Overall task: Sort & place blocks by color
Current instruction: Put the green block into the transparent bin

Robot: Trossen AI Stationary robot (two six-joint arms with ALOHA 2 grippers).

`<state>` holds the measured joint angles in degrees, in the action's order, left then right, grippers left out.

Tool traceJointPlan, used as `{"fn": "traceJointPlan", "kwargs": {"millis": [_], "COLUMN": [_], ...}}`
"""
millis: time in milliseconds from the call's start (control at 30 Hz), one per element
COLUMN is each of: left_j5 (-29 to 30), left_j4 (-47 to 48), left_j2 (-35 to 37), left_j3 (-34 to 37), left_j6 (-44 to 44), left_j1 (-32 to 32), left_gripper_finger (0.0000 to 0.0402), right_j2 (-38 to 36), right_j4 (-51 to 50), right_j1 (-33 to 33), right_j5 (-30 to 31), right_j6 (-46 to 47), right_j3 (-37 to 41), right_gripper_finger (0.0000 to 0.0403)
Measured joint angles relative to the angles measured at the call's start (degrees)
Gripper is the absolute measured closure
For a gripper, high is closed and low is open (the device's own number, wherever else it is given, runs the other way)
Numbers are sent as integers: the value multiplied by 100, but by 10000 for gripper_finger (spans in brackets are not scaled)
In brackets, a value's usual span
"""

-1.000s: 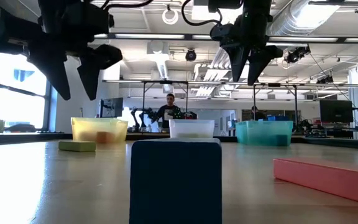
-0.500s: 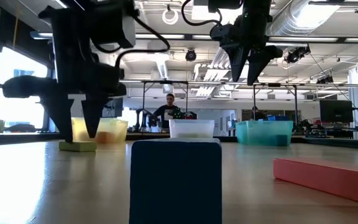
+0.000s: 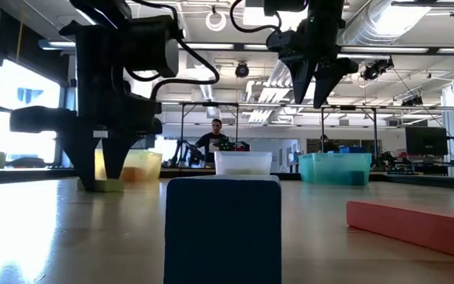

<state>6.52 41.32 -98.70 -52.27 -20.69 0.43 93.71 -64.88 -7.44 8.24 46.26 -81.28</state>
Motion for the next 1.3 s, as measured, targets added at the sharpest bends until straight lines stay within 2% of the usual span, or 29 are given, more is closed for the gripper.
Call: {"fn": "traceJointPlan", "kwargs": {"millis": [100,333,600,933,1300], "left_j5": [0,22,103,139,-172], "left_j4": [-7,-114,-625,-1912,-3666], "left_j2": [5,97,285,296,238], "left_j3": [0,-5,-381,-1108,-1185], "left_j6": [-11,57,274,563,1148], "left_j1": [2,18,385,1482,2667], "left_gripper_finger": [309,311,311,311,302], "right_j2": [0,0,-44,-634,-1206], "right_j4": [0,0,-27,-80,-73], "right_j1": [0,-8,-237,-850,-1464], "right_j5": [8,76,17,78,30], "right_j6": [0,-64,-761,-1535,-1976], "right_j3": [0,0,2,2,2], "right_gripper_finger": [183,183,183,183,183]}}
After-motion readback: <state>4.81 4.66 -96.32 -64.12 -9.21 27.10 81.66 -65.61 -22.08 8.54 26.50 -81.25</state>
